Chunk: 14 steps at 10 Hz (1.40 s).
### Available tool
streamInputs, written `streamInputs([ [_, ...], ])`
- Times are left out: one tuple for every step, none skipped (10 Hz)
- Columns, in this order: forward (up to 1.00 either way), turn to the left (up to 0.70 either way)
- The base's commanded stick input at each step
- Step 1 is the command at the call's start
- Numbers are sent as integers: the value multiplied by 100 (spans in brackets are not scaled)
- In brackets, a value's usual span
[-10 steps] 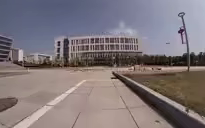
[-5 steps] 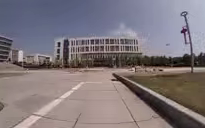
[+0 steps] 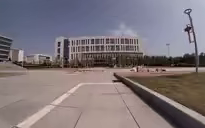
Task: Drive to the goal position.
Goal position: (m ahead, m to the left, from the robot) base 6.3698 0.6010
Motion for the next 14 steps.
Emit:
streamInputs([
  [70,0],
  [70,0],
  [70,0],
  [70,2],
  [70,21],
  [70,35],
  [70,28],
  [70,20],
  [70,11],
  [70,2],
  [70,2],
  [70,2],
  [70,2],
  [70,2],
])
